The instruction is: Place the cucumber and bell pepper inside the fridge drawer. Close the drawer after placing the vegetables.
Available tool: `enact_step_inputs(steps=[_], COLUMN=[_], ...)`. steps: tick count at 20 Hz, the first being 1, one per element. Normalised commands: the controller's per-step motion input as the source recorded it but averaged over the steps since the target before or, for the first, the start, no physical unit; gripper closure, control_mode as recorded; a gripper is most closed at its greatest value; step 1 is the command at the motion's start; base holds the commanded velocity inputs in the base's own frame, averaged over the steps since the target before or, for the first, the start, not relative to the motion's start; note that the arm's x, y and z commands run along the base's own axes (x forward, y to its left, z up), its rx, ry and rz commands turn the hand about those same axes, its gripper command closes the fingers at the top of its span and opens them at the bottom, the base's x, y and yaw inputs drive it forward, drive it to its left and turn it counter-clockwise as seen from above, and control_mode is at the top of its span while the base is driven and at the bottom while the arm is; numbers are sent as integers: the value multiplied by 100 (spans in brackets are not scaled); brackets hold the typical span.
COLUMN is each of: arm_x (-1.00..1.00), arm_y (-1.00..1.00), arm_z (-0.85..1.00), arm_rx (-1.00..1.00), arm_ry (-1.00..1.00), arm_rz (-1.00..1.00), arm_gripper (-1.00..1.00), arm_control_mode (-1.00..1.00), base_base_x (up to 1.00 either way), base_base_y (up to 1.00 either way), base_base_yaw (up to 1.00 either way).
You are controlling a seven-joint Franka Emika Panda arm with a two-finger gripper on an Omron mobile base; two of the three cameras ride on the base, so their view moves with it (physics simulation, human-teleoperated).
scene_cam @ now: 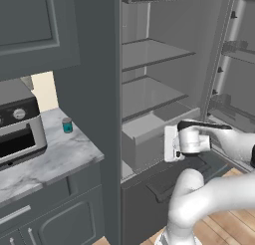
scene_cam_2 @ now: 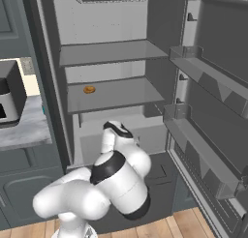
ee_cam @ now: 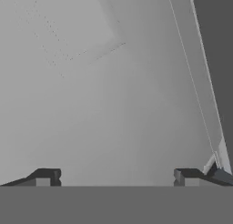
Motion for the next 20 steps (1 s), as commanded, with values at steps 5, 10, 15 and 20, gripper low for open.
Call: enact_step_inputs(steps=[5, 10, 15, 20], arm_x=[34, 38, 39, 40], arm_y=[37, 7, 34, 49], arm_z=[21, 0, 0, 0], arm_rx=[0, 0, -1, -2], arm_ry=[0, 0, 0, 0], arm_rz=[-8, -13, -17, -16], arm_gripper=[-100, -100, -100, -100], arm_control_mode=[-100, -100, -100, -100], base_base_x=[0, 0, 0, 0], base_base_y=[0, 0, 0, 0], base_base_yaw=[0, 0, 0, 0])
